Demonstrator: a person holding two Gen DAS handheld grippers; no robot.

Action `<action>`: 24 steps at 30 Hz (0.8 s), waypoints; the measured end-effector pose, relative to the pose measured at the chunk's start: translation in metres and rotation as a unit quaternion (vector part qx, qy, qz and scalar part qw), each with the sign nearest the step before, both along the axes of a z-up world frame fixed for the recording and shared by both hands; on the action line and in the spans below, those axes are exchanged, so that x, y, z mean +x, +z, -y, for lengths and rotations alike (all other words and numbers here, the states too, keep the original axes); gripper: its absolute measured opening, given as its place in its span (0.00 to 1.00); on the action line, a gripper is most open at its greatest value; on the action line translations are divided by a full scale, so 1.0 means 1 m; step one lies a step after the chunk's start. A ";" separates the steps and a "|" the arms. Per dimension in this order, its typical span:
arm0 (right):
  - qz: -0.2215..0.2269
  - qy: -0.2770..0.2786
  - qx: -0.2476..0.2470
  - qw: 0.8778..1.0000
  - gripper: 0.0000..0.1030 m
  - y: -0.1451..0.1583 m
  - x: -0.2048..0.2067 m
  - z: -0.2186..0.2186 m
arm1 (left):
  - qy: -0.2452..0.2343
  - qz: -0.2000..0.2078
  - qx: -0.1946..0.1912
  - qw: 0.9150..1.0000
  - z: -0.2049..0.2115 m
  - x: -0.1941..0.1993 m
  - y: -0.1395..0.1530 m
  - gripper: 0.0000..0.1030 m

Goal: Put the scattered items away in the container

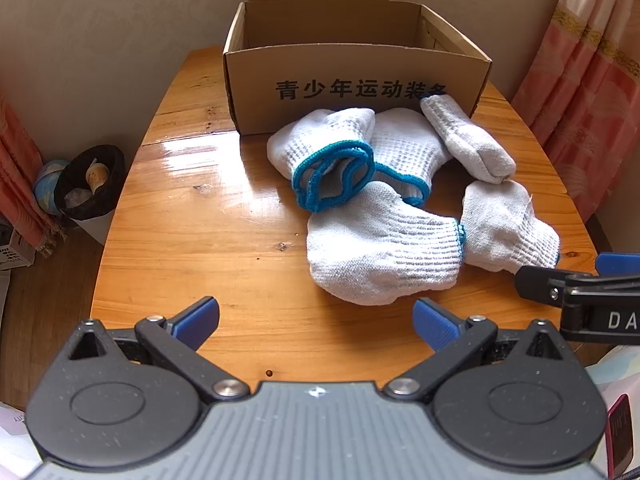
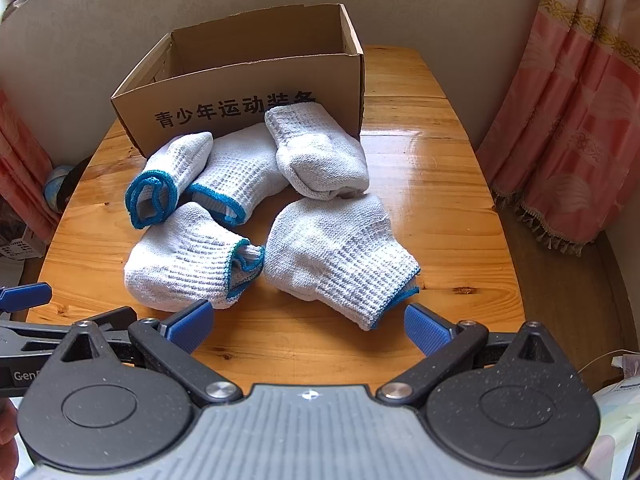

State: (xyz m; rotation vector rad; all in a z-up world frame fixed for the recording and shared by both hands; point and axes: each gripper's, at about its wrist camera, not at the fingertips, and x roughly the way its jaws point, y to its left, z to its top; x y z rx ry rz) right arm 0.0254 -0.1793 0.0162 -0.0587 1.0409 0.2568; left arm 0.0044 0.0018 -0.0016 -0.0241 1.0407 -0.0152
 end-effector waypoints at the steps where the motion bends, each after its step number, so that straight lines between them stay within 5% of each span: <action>1: 0.000 0.000 0.000 1.000 1.00 0.000 0.000 0.000 | 0.000 0.000 0.000 1.000 0.000 0.000 0.000 0.99; 24: -0.003 0.019 0.017 1.000 1.00 0.006 0.039 -0.012 | 0.004 0.004 0.009 1.000 -0.014 0.039 0.005 0.99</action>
